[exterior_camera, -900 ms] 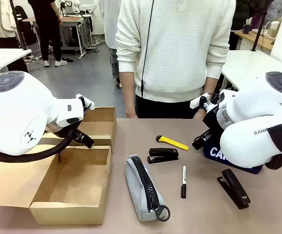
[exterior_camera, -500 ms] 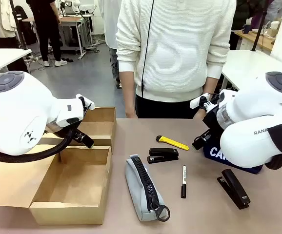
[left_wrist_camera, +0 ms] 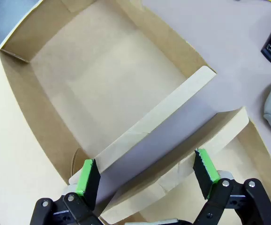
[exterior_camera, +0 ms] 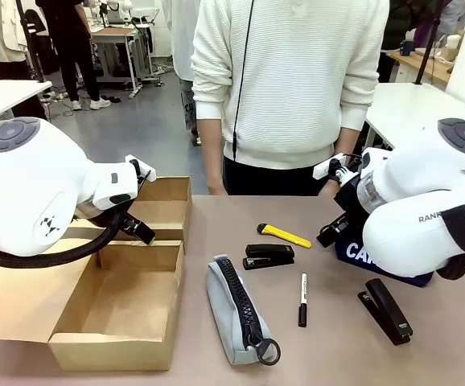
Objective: Place items inside the box.
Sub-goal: Pick up a Pencil pouch or Stapler and place it inside the Mailer Box closest to the robot.
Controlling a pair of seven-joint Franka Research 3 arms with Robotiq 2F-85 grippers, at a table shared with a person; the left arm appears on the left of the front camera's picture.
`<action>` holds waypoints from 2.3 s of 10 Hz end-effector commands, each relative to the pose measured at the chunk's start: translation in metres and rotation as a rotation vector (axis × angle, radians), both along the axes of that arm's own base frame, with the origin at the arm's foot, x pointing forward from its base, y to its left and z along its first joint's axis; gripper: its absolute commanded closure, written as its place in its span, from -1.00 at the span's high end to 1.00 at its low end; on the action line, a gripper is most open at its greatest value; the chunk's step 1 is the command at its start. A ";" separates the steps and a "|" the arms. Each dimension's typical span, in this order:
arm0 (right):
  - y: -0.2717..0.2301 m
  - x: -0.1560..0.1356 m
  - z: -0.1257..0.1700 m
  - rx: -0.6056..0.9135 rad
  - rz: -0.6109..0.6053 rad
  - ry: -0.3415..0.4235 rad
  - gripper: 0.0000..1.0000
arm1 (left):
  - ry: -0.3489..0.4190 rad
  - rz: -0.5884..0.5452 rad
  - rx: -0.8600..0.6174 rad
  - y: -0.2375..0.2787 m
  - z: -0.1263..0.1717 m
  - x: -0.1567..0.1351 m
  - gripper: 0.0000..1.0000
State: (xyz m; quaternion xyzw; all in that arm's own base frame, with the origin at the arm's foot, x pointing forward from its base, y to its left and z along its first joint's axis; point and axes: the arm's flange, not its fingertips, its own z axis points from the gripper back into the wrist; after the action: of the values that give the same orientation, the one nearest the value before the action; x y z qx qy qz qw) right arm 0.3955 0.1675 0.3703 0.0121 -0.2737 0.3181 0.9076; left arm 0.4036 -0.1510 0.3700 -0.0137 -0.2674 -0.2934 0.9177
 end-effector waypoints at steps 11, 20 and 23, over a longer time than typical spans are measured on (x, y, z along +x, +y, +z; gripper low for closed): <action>-0.135 -0.098 0.200 0.585 -0.421 0.137 1.00 | 0.235 0.096 -0.562 0.109 0.182 -0.105 1.00; -0.414 -0.172 0.136 1.342 -0.847 0.186 1.00 | 0.257 0.646 -1.312 0.383 0.083 -0.150 1.00; -0.414 -0.172 0.136 1.342 -0.847 0.186 1.00 | 0.257 0.646 -1.312 0.383 0.083 -0.150 1.00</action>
State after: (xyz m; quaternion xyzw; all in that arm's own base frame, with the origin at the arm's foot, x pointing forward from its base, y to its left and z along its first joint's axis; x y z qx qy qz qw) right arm 0.2289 -0.2392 0.5114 0.4744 -0.3003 -0.2935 0.7737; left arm 0.2556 0.2289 0.4551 -0.5103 -0.2567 0.2226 0.7900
